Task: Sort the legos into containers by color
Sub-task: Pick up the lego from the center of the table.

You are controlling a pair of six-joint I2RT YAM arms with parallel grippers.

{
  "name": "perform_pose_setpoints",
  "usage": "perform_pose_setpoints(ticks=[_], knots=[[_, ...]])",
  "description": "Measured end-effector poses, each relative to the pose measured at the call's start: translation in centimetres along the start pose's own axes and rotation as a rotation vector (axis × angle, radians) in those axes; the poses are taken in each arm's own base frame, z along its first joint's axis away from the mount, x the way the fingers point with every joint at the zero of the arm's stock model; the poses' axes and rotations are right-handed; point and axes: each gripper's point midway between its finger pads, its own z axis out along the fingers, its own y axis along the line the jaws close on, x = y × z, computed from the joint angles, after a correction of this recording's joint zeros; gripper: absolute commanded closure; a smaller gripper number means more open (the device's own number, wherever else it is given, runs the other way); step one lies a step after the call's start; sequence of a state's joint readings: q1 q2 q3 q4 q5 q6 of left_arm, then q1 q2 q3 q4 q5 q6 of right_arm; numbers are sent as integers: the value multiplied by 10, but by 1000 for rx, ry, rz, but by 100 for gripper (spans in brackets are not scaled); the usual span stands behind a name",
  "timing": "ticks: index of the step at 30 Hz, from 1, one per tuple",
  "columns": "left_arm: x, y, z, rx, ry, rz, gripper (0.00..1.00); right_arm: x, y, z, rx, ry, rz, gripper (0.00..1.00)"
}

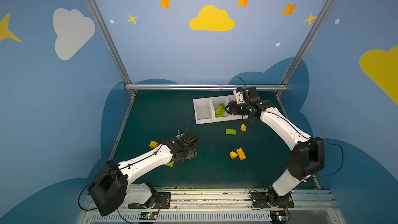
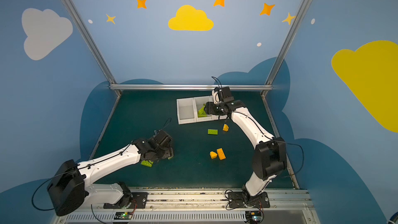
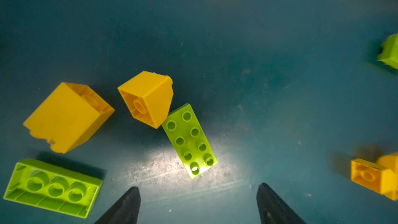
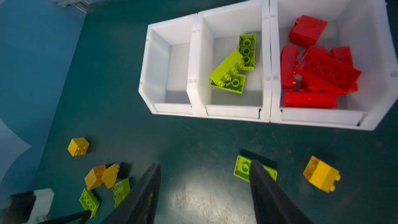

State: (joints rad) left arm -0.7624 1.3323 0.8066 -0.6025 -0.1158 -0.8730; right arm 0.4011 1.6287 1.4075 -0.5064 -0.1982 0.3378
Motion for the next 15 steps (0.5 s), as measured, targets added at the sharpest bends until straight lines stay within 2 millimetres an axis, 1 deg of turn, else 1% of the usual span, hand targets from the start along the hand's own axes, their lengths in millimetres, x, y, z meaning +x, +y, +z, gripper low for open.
perform_pose_setpoints(ticks=[6, 8, 11, 15], knots=[[1, -2, 19, -62, 34, -34, 34, 46, -15, -7, 0, 27, 35, 36], [2, -4, 24, -78, 43, -39, 37, 58, -21, -7, 7, 37, 47, 36], [4, -3, 32, -101, 56, -44, 38, 70, -27, -4, 6, 57, 57, 36], [3, -5, 41, -129, 64, -40, 42, 79, -32, 1, 2, 70, 67, 36]])
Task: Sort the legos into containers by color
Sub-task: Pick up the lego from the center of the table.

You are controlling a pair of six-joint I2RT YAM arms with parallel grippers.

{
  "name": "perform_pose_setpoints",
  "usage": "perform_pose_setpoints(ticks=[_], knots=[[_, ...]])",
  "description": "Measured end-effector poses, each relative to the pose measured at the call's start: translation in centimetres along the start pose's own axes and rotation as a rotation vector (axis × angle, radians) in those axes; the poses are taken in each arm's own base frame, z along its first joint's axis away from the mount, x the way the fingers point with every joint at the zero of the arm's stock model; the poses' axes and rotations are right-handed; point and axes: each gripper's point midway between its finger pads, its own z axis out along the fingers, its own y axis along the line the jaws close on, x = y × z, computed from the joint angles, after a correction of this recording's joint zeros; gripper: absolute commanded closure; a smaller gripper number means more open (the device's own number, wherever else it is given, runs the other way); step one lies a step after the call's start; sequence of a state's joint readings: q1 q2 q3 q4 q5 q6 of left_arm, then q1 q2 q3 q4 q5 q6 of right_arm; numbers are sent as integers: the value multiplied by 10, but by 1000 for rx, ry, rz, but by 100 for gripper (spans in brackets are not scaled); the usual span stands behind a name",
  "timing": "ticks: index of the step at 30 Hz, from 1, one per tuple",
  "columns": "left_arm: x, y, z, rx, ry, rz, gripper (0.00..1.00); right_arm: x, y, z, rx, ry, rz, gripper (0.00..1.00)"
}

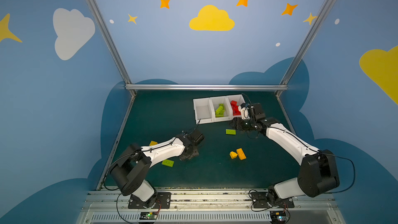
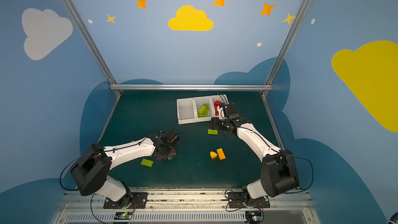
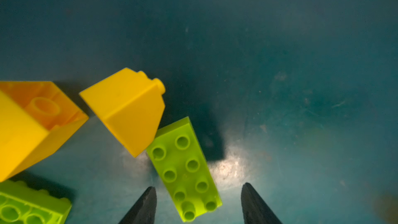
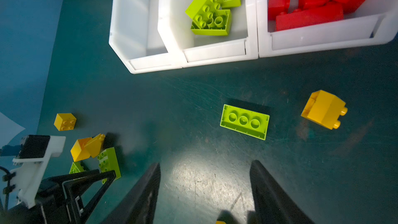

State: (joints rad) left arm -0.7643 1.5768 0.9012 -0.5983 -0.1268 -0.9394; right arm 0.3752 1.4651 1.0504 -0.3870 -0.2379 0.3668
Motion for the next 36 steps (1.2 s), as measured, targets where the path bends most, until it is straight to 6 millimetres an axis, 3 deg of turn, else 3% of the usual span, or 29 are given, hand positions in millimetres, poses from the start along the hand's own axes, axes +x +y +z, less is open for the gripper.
perform_pose_setpoints(ticks=[11, 17, 24, 30, 36], knots=[[-1, -2, 18, -45, 36, -3, 53, -6, 6, 1, -36, -25, -9, 36], [-3, -7, 19, -44, 42, 0, 64, -3, 4, 3, -35, -22, -8, 36], [-3, -7, 18, -42, 43, 7, 67, -3, 5, 2, -36, -25, -9, 36], [-8, -12, 6, -7, 24, 48, 66, -4, 6, -3, -41, -36, -9, 36], [-30, -42, -20, 76, -30, 123, 65, 6, 8, -12, -57, -43, 2, 36]])
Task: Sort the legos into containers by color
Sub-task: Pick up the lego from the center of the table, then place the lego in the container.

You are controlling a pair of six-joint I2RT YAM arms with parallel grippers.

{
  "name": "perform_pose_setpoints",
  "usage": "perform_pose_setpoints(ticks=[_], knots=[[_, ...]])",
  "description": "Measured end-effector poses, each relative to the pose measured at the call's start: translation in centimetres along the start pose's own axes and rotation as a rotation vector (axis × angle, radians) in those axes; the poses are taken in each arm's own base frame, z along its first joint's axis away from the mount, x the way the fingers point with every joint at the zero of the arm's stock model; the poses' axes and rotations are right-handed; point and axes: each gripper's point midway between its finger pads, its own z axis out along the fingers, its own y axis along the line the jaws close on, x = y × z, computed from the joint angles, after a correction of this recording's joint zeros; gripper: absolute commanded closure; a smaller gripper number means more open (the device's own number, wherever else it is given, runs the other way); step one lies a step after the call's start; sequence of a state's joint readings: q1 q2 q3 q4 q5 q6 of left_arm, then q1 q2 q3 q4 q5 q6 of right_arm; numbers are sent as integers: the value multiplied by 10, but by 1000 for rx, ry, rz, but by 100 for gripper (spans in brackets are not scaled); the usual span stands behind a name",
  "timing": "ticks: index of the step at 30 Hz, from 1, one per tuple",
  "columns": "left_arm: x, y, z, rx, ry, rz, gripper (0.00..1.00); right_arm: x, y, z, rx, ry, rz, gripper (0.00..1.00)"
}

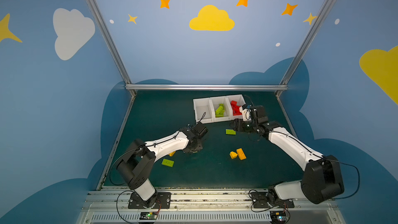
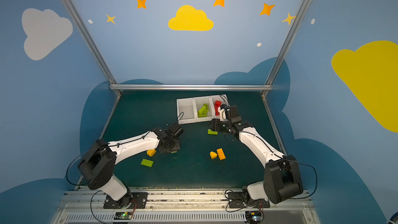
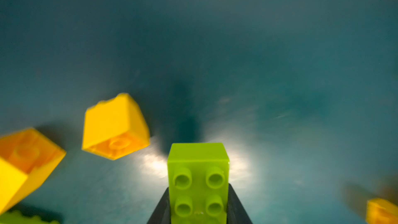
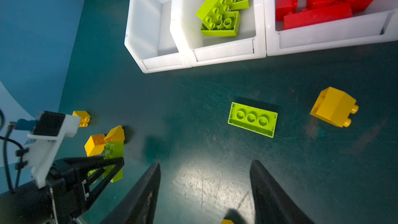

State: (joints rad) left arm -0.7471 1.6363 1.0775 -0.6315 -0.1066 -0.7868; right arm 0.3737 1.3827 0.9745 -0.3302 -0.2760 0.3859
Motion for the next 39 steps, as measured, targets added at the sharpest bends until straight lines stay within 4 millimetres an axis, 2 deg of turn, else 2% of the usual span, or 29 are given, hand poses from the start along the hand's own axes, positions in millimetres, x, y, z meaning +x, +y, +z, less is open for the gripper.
perform_pose_setpoints(ticks=[7, 11, 24, 31, 39], knots=[[-42, -48, -33, 111, -82, 94, 65, 18, -3, -10, -12, 6, 9, 35], [-64, -75, -41, 156, -113, 142, 65, 29, -4, -13, -22, 17, 11, 35], [-145, -149, -32, 294, -153, 225, 67, 66, -9, -19, -36, 75, 22, 31], [-185, -187, -32, 389, -199, 245, 69, 66, -5, -28, -44, 57, 8, 31], [-223, -216, -27, 456, -267, 243, 69, 72, -6, -30, -37, 74, 10, 31]])
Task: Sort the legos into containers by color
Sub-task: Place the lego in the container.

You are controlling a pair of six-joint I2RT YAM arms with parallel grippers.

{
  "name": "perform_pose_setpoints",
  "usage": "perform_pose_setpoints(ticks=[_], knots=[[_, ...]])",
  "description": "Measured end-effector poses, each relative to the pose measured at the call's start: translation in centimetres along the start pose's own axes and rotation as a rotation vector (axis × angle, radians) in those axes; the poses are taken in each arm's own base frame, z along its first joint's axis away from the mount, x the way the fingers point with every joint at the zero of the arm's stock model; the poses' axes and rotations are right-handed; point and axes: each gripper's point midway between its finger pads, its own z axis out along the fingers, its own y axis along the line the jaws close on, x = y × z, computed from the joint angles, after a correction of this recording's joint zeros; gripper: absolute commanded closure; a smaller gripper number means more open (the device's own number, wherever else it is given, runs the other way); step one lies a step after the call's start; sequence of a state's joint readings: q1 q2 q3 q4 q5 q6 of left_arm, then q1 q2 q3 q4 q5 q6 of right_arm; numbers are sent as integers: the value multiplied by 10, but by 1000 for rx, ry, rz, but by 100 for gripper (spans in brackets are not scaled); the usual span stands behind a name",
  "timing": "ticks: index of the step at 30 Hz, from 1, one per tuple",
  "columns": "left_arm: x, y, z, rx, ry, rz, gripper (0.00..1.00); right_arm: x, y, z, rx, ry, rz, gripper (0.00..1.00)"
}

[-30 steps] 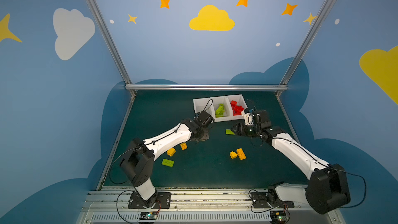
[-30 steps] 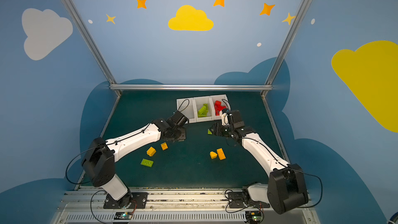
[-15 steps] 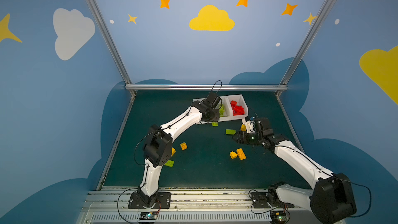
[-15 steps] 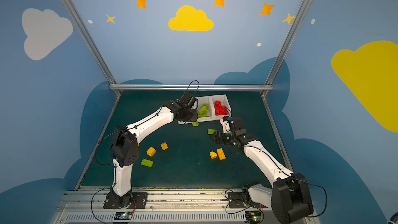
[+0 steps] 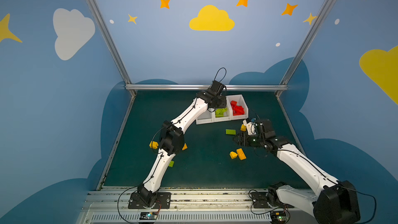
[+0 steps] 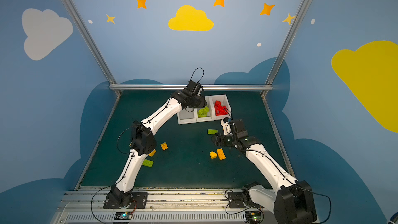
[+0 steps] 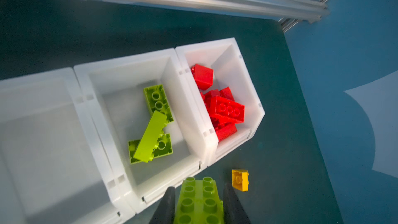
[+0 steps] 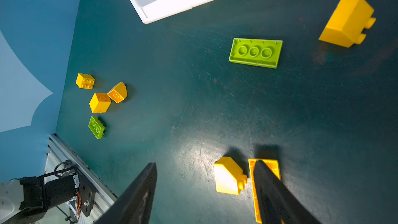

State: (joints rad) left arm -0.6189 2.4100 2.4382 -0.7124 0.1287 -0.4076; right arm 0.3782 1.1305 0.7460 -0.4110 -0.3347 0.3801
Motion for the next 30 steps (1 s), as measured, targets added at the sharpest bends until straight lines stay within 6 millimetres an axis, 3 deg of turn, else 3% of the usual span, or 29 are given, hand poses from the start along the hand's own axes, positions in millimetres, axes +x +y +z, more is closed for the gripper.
perform_pose_setpoints(ticks=[10, 16, 21, 30], knots=[[-29, 30, 32, 7, -70, -36, 68, 5, 2, 1, -3, 17, -3, 31], [-45, 45, 46, 18, -114, -65, 56, 6, 2, 1, -3, 22, -4, 31], [-56, 51, 44, 34, -135, -91, 39, 7, 3, 1, -2, 25, -6, 31], [-60, 51, 34, 42, -135, -101, 35, 8, -4, 1, 35, 28, -3, 26]])
